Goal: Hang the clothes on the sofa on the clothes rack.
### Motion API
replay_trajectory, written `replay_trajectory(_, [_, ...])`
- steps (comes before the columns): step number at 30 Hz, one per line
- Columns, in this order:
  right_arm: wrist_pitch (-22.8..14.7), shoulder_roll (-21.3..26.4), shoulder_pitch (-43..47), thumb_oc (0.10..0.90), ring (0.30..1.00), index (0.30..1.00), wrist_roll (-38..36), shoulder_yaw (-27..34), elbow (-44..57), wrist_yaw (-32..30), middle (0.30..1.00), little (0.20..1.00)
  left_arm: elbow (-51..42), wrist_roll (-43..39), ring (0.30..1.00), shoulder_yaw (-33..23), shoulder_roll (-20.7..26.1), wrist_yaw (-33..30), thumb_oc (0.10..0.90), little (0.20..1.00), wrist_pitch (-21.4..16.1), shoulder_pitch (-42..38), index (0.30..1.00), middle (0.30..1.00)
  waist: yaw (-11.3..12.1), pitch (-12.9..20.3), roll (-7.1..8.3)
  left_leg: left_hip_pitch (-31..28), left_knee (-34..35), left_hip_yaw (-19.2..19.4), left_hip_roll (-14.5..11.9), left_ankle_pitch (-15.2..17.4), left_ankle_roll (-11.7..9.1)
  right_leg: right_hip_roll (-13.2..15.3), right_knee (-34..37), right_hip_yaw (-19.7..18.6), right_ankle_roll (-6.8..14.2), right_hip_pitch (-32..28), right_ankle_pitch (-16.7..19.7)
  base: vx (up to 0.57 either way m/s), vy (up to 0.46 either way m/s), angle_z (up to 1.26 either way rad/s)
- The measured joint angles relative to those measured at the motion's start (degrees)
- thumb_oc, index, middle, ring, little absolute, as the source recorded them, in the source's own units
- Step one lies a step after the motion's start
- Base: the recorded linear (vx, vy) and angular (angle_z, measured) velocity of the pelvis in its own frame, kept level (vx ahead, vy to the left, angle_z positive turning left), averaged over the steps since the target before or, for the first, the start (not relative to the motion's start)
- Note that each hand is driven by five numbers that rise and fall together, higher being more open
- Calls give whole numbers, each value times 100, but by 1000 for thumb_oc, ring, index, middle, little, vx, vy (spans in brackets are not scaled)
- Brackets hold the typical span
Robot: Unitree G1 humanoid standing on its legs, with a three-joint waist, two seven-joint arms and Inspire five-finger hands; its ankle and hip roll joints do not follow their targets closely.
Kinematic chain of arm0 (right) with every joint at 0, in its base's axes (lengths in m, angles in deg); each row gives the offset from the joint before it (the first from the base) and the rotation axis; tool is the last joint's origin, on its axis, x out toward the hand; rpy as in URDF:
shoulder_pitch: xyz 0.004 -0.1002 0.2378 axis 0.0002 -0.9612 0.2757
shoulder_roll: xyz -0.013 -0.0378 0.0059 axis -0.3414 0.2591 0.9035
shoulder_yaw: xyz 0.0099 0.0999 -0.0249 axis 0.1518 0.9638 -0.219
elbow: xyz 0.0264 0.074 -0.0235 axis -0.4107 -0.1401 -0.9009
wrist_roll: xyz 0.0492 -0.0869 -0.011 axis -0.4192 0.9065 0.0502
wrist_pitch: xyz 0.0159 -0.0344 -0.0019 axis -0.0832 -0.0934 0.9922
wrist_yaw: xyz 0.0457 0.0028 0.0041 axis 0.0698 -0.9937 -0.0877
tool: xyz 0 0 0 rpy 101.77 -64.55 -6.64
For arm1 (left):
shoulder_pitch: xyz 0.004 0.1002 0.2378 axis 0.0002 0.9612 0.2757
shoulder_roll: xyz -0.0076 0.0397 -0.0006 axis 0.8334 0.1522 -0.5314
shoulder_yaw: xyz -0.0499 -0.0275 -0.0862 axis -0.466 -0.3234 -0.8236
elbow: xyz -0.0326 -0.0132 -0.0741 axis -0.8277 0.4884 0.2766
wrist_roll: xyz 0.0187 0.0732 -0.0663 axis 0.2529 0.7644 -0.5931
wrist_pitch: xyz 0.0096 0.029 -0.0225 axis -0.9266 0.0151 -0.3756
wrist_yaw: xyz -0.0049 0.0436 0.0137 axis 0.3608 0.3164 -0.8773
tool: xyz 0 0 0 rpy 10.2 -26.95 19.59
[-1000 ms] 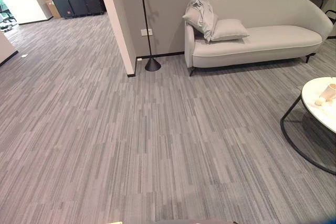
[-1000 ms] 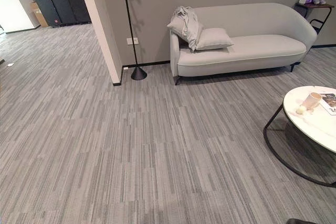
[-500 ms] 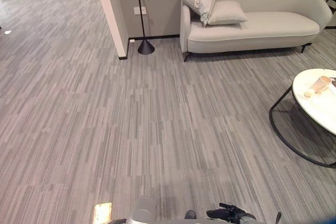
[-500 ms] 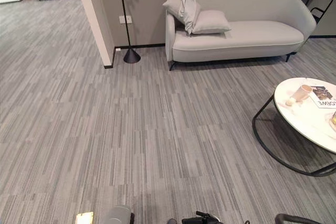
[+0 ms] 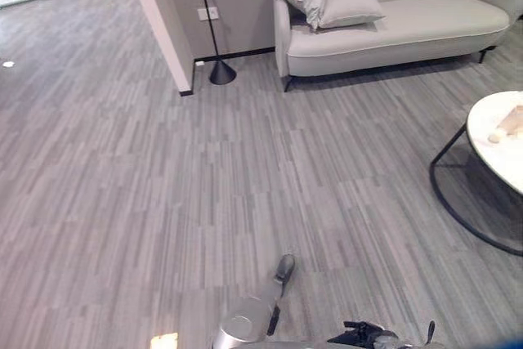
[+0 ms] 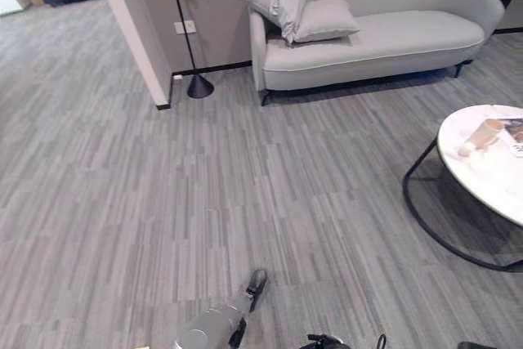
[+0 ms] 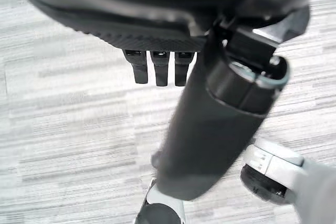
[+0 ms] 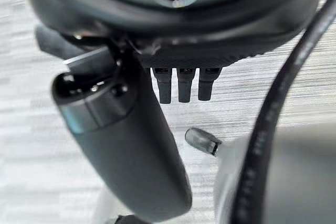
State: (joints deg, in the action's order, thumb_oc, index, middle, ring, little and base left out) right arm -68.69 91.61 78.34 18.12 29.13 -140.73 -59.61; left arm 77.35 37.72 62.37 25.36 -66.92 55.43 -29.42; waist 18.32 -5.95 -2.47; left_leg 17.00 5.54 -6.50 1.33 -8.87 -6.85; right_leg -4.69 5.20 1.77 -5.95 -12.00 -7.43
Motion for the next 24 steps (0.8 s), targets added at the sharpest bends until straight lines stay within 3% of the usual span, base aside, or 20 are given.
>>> replay_trajectory(2, [32,-87,-68,800,900,900,5,101,-165,11,900,900,-97,184,900,73,42,0,800,900,4,-66,900,900,-37,81,256,-244,-20,228,46,-445,364,149,-50,-13,285,-255,-310,371,209,-11])
replay_trajectory(3, [42,-138,-65,800,900,900,36,56,-278,49,900,900,-123,389,900,149,155,51,800,900,-21,-106,900,900,-23,135,549,-380,-18,381,287,-406,478,387,-212,80,529,-353,-515,379,252,-23])
replay_trajectory(5, [22,-148,-38,800,900,900,102,-39,-374,56,900,900,-168,603,900,277,352,18,800,900,-20,-208,900,900,-92,315,693,-655,-11,474,504,-357,854,601,-791,545,716,-338,-557,486,336,-1])
replay_trajectory(6, [30,-141,-77,800,900,900,240,-63,-399,68,900,900,-188,632,900,342,380,-17,800,900,-15,-203,900,900,-104,374,629,-773,4,464,493,-292,945,686,-1247,794,812,-240,-563,238,168,17])
replay_trajectory(7, [26,-143,-72,800,900,900,273,-105,-424,62,900,900,-291,633,900,371,438,-40,800,900,-33,-198,900,900,-77,441,623,-837,2,492,486,-218,1030,764,-1631,971,1037,-105,-594,118,81,-12])
replay_trajectory(8, [37,-160,-19,800,900,900,445,-173,-433,98,900,900,-441,633,900,495,575,-49,800,900,-97,-269,900,900,41,510,678,-961,-7,570,519,-33,1100,1012,-2633,1312,1318,271,-636,-6,3,-21])
replay_trajectory(10, [8,-205,26,800,900,900,471,-257,-379,98,900,900,-514,633,900,504,662,-57,800,900,-182,-425,900,900,29,624,798,-1073,-28,541,647,15,1190,1208,-3189,1449,1367,500,-610,729,511,11])
replay_trajectory(11, [78,-233,77,800,900,900,498,-403,-216,81,900,900,-505,649,900,346,573,-92,800,900,-154,-718,900,900,-73,470,777,-1173,-383,548,753,421,1472,1375,-3682,1595,1928,525,-237,942,614,33])
replay_trajectory(12, [38,-217,107,800,900,900,536,-420,-207,42,900,900,-450,628,900,512,520,-135,800,900,-133,-807,900,900,-113,344,684,-1239,-557,604,735,530,1454,1497,-4051,1841,2161,553,-61,390,168,56])
replay_trajectory(13, [19,-129,92,800,900,900,655,-470,165,-84,900,900,-414,743,900,688,408,-184,800,900,-76,-840,900,900,-356,219,248,-1577,-733,150,644,706,1669,1806,-5334,2200,1965,1055,368,235,73,46])
replay_trajectory(14, [21,-127,127,800,900,900,719,-507,265,-104,900,900,-426,785,900,717,390,-208,800,900,-84,-764,900,900,-432,239,293,-1688,-658,152,590,737,1659,1992,-5694,2364,1803,1293,264,336,19,50])
replay_trajectory(15, [-5,-50,234,800,900,900,726,-583,386,-177,900,900,-433,795,900,695,413,-244,800,900,-100,-728,900,900,-533,249,125,-1817,-680,120,548,849,1666,2222,-5579,2465,1722,1708,208,233,-2,21])
replay_trajectory(16, [-51,-33,218,800,900,900,685,-538,449,-208,900,900,-446,795,900,714,424,-273,800,900,-145,-751,900,900,-581,242,137,-1900,-672,76,555,952,1655,2360,-5318,2523,1720,1980,200,352,-38,29])
replay_trajectory(18, [-110,-21,336,800,900,900,680,-192,543,-289,900,900,-561,796,900,716,405,-331,800,900,-166,-705,900,900,-647,206,52,-2072,-559,-28,500,950,1698,2398,-4060,2757,1682,2103,210,354,-155,24])
replay_trajectory(19, [-130,-27,271,800,900,900,613,-101,522,-316,900,900,-514,820,900,711,346,-347,800,900,-152,-677,900,900,-696,178,41,-2247,-462,-53,498,1014,1459,2406,-3353,2817,1774,2245,247,401,-174,6])
replay_trajectory(20, [-189,-67,254,800,900,900,421,159,545,-334,900,900,-443,837,900,672,316,-409,800,900,-136,-619,900,900,-755,127,93,-2323,-433,-24,551,1088,1288,2216,-1463,2916,1879,2194,425,174,-64,-6])
replay_trajectory(21, [-254,-63,262,800,900,900,339,195,627,-367,900,900,-384,855,900,696,306,-430,800,900,-137,-637,900,900,-800,60,164,-2462,-370,-20,594,1095,1272,2161,-866,2912,1801,2264,629,575,-84,-3])
replay_trajectory(22, [-267,-69,338,800,900,900,255,194,672,-411,900,900,-320,868,900,711,329,-450,800,900,-133,-603,900,900,-839,23,144,-2543,-332,-11,601,1064,1321,2118,-518,2884,1731,2311,829,714,-12,30])
replay_trajectory(23, [-280,-38,335,800,900,900,183,261,642,-474,900,900,-280,932,900,840,224,-455,800,900,-128,-622,900,900,-1003,36,61,-2719,-351,-48,538,1368,1078,2106,-797,2822,1658,2535,1040,911,3,48])
replay_trajectory(24, [-285,-65,338,800,900,900,7,546,620,-475,900,900,-185,1009,900,642,258,-465,800,900,-145,-561,900,900,-1020,100,71,-2818,-391,-86,518,1603,1203,1994,-479,2503,1784,2595,1210,508,28,37])
